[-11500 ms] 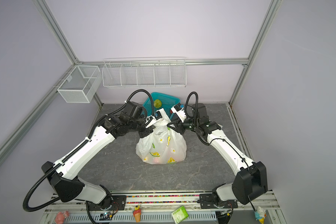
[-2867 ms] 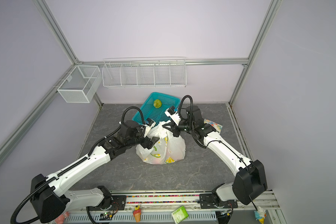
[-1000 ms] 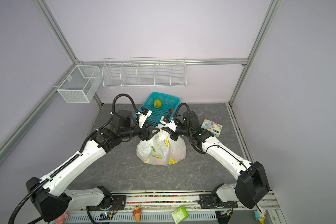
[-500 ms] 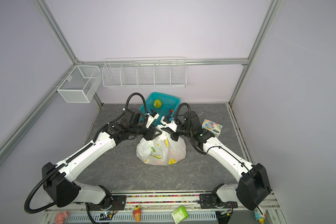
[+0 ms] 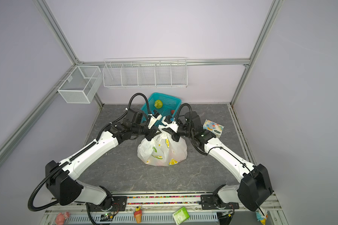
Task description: Place the fake fruits into the plastic bag and tie a complex knot
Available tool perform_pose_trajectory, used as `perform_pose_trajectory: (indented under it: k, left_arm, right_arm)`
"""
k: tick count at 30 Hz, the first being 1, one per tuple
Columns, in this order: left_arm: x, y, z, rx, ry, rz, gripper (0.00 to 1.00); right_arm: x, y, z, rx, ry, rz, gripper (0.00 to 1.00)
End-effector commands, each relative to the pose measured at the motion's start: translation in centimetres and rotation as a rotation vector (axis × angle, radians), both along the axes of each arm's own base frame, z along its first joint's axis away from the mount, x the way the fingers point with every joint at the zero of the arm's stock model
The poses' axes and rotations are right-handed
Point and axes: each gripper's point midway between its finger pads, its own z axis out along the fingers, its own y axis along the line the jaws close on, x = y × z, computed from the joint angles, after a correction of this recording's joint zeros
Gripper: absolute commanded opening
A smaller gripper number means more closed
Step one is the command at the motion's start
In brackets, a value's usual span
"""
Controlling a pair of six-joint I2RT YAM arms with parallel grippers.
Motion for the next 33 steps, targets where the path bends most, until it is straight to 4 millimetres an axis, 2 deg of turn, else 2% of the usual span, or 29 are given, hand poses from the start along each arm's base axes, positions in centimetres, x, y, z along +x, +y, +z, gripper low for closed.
perform_pose_trajectory:
  k: [1,4,6,13,18,21,26,33]
  left_arm:
    - [0.5,0.4,1.1,-0.002,-0.048,0.005,0.00]
    - [0.4,0.5,1.1,0.006,-0.063,-0.003,0.00]
    - [0.4,0.6,0.9,0.014,-0.078,-0.014,0.00]
    - [0.0,0.9,1.4,0.019,-0.136,-0.047,0.00]
    - [-0.2,0.8,1.5,0.018,-0.139,-0.055,0.00]
    - [-0.3,0.8,1.4,0.019,-0.137,-0.062,0.00]
    - [-0.5,0.9,1.4,0.027,-0.152,-0.074,0.00]
    - [-0.6,0.8,1.5,0.031,-0.167,-0.086,0.00]
  right_arm:
    - [-0.4,-0.3,0.9,0.017,-0.019,0.017,0.08]
    - [-0.4,-0.4,1.0,0.016,-0.016,0.018,0.13]
    - [-0.4,-0.6,1.0,0.009,-0.012,0.018,0.20]
    - [-1.1,-1.7,-0.1,-0.038,0.019,0.064,0.61]
    - [-1.3,-0.9,-1.0,-0.048,0.072,0.126,0.77]
    - [-1.0,-0.3,-1.4,-0.049,0.076,0.134,0.79]
    - [-0.2,0.0,-1.6,-0.068,0.066,0.137,0.77]
    - [0.3,0.3,-2.2,-0.103,0.085,0.155,0.68]
